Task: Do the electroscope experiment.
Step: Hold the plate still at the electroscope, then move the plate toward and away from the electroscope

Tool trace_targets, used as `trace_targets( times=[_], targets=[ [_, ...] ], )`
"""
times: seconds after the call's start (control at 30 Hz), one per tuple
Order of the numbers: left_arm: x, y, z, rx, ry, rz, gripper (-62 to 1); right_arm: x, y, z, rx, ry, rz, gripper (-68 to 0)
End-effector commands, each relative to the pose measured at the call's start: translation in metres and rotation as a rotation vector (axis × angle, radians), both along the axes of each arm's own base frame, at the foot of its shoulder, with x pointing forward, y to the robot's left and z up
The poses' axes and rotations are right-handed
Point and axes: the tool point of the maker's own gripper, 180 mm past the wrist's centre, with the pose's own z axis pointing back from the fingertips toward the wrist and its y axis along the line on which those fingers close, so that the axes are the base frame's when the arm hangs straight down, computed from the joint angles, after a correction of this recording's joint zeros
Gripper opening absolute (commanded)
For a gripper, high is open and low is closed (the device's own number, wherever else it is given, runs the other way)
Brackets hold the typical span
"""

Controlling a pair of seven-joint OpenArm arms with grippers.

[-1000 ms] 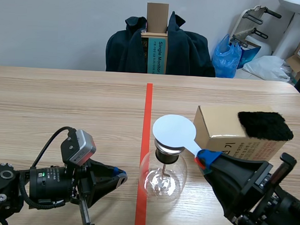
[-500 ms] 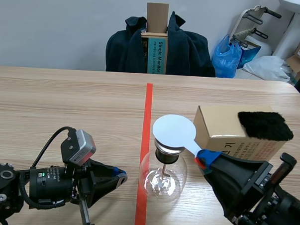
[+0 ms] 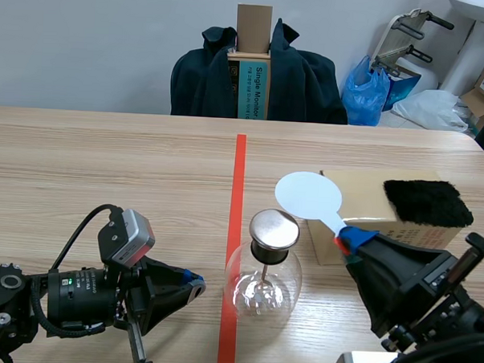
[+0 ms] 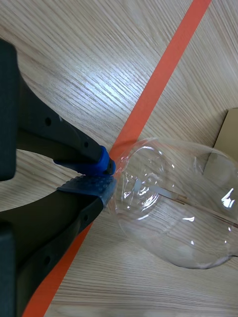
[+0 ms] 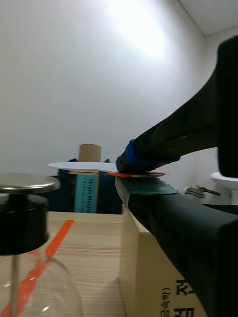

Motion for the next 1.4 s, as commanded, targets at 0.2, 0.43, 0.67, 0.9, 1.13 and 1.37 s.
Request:
trace_targets(
  times=[0.2, 0.43, 0.67, 0.9, 1.13, 1.37],
  targets=[
    [0.007, -0.005, 0.015, -0.053, -0.033, 0.008, -58.8, 0.018, -0.025, 0.009, 0.002, -0.034, -0.15, -66.7],
    [0.007, -0.006, 0.017, -0.063, -0.038, 0.01, -58.8, 0.022, -0.033, 0.01, 0.004, -0.036, -0.197, -66.7],
    [0.007, -0.006, 0.017, -0.065, -0.04, 0.01, -58.8, 0.015, -0.02, 0.009, 0.002, -0.033, -0.116, -66.7],
    [0.007, -0.006, 0.017, -0.065, -0.04, 0.01, -58.8, 0.0, 0.001, 0.007, -0.003, -0.026, 0.028, -66.7],
    [0.007, -0.006, 0.017, -0.065, -0.04, 0.01, -58.8, -0.017, 0.018, 0.006, -0.007, -0.02, 0.16, -66.7],
    [0.007, -0.006, 0.017, -0.065, -0.04, 0.01, -58.8, -0.032, 0.029, 0.005, -0.01, -0.016, 0.263, -66.7]
  ],
)
